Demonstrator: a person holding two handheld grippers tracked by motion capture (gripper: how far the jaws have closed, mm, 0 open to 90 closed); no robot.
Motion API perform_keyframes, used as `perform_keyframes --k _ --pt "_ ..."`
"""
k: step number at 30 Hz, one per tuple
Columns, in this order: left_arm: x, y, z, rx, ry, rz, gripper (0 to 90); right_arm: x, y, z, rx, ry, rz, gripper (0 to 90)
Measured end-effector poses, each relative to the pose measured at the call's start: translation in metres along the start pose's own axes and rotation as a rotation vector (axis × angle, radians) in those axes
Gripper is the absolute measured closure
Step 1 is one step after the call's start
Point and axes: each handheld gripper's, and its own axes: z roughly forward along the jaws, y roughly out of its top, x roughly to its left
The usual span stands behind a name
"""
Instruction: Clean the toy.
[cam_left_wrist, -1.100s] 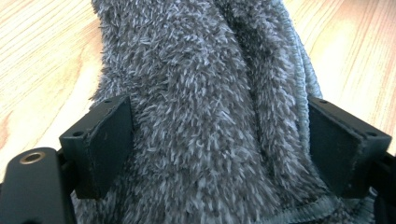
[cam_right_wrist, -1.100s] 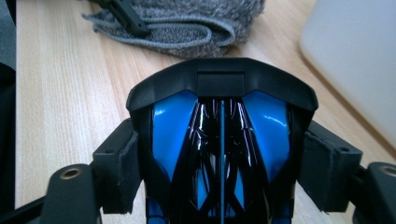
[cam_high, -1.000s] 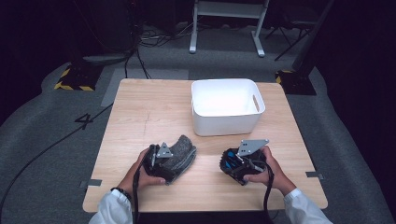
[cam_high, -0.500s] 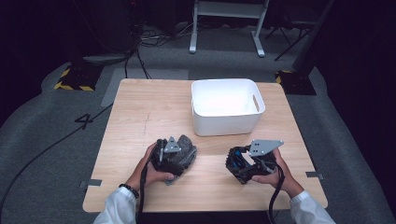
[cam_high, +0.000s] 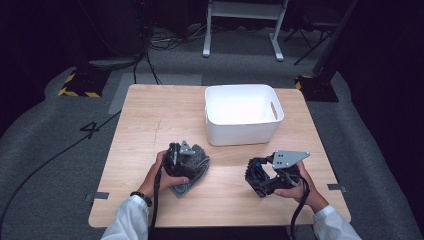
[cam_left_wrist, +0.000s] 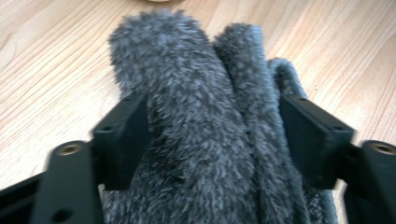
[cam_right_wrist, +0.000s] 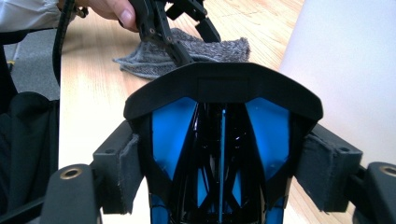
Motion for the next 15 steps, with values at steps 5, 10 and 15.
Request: perform_keyframes --k 5,10,15 --pt "0.0054 -0.0028 0.0059 0.051 -0.005 -0.033 31.9 0.0007 -0.0055 -0.0044 0.003 -0.003 0.003 25.3" --pt "0.0046 -0.0036 0.0062 0.060 -0.027 0.003 48.3 -0.0008 -0.0078 -0.0066 -0.004 -0.005 0.010 25.3" --pt "-0.0041 -0.0008 0.0067 0.041 -0.043 0.049 65.9 -0.0019 -0.0082 -0.0067 -0.013 -0.007 0.012 25.3"
